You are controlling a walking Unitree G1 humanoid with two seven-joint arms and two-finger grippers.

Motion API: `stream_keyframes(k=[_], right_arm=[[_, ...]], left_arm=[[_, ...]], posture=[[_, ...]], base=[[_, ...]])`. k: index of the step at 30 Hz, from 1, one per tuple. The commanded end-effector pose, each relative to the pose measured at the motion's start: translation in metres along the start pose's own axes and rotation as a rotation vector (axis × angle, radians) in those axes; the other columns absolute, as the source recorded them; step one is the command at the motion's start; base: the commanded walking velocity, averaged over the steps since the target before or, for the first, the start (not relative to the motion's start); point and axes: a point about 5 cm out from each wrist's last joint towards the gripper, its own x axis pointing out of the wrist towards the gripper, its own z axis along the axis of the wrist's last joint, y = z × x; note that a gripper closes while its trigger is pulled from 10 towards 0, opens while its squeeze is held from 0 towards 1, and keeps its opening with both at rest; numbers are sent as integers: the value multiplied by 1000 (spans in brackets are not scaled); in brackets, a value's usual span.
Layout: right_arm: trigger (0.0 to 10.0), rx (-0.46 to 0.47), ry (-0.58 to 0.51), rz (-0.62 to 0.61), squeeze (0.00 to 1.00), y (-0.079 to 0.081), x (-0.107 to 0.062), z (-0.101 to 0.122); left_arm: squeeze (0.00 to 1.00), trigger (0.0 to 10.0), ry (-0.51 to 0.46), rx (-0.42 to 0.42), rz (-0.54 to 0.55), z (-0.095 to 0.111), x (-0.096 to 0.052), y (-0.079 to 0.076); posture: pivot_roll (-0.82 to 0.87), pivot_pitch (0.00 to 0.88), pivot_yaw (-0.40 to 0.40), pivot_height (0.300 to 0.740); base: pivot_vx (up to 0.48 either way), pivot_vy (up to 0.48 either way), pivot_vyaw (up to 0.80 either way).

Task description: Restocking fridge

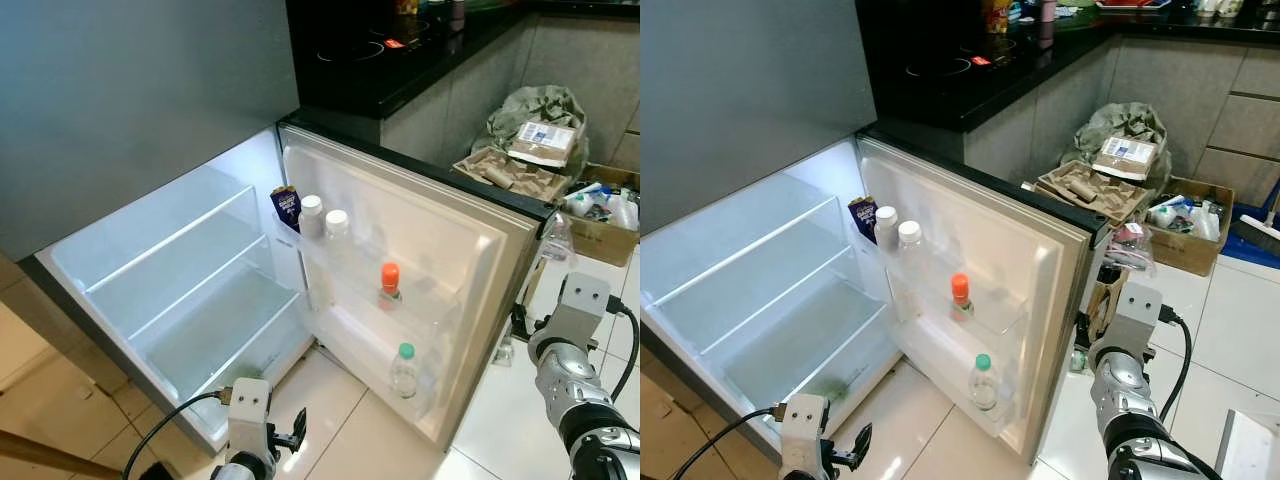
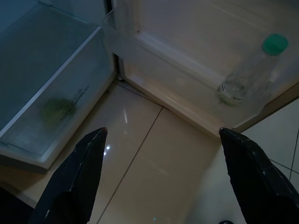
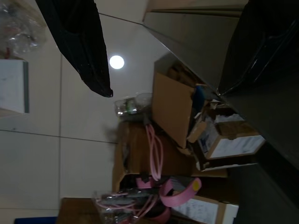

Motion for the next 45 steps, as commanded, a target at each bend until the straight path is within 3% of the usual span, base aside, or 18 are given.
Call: stream_keyframes(k=[1, 3, 4, 7, 11, 12, 15, 17, 18, 21, 23, 28, 32, 33, 34, 36, 42, 45], right_arm=[[10000, 21, 32, 146, 0, 23, -3, -11], [10000, 39, 37, 230, 0, 32, -4, -12], [10000, 67, 58, 411, 0, 50, -9, -16], [10000, 127, 97, 645, 0, 71, -17, -20], [10000, 160, 134, 775, 0, 85, -24, -25], [10000, 144, 182, 926, 0, 100, -34, -32], [10000, 139, 211, 1010, 0, 107, -41, -37], [10000, 166, 278, 1192, 0, 120, -57, -43], [10000, 166, 278, 1192, 0, 120, -57, -43], [10000, 307, 408, 1530, 0, 138, -94, -44], [10000, 328, 468, 1638, 0, 142, -110, -49], [10000, 287, 474, 1597, 0, 141, -107, -59], [10000, 143, 458, 1374, 0, 130, -87, -78], [10000, 143, 458, 1374, 0, 130, -87, -78], [10000, 97, 455, 1273, 0, 124, -80, -84], [10000, 63, 458, 1205, 0, 117, -76, -87], [10000, 69, 495, 1175, 0, 107, -80, -87], [10000, 2, 500, 1101, 0, 99, -79, -94]], left_arm=[[0, 10000, 32, 13, 37, -6, -7, 11], [0, 10000, 34, 17, 51, -7, -8, 12], [0, 10000, 41, 28, 86, -8, -8, 16], [0, 10000, 54, 49, 132, -10, -9, 21], [0, 10000, 60, 59, 170, -11, -11, 26], [0, 10000, 64, 57, 212, -13, -13, 31], [0, 10000, 65, 55, 236, -14, -14, 34], [0, 10000, 62, 60, 279, -14, -17, 39], [0, 10000, 62, 60, 279, -14, -17, 39], [0, 10000, 29, 73, 370, -9, -19, 48], [0, 10000, 6, 93, 445, -5, -22, 55], [0, 10000, -3, 106, 538, -3, -26, 65], [0, 10000, 5, 91, 718, -4, -39, 85], [0, 10000, 5, 91, 718, -4, -39, 85], [0, 10000, 10, 76, 773, -5, -44, 91], [0, 10000, 16, 57, 804, -7, -47, 94], [0, 10000, 16, 47, 815, -8, -48, 95], [0, 10000, 3, 44, 780, -7, -42, 88]], posture=[[21, 157, 106, 717], [20, 157, 106, 717], [20, 157, 107, 717], [19, 157, 105, 717], [20, 158, 105, 717], [19, 158, 104, 717], [19, 158, 104, 717], [19, 159, 103, 717], [19, 159, 103, 717], [19, 159, 103, 717], [18, 158, 103, 717], [19, 156, 104, 717], [16, 151, 105, 717], [16, 151, 105, 717], [16, 150, 104, 717], [15, 147, 104, 717], [12, 143, 103, 717], [9, 139, 102, 717]], base=[[0, 0, 0], [0, 0, 0], [0, 0, 0], [0, 0, 0], [0, 0, 0], [0, 0, 0], [0, 0, 0], [0, 0, 0], [0, 0, 0], [0, 0, 0], [0, 0, 0], [0, 0, 0], [0, 0, 0], [0, 0, 0], [0, 0, 0], [0, 0, 0], [0, 0, 0], [0, 0, 0]])
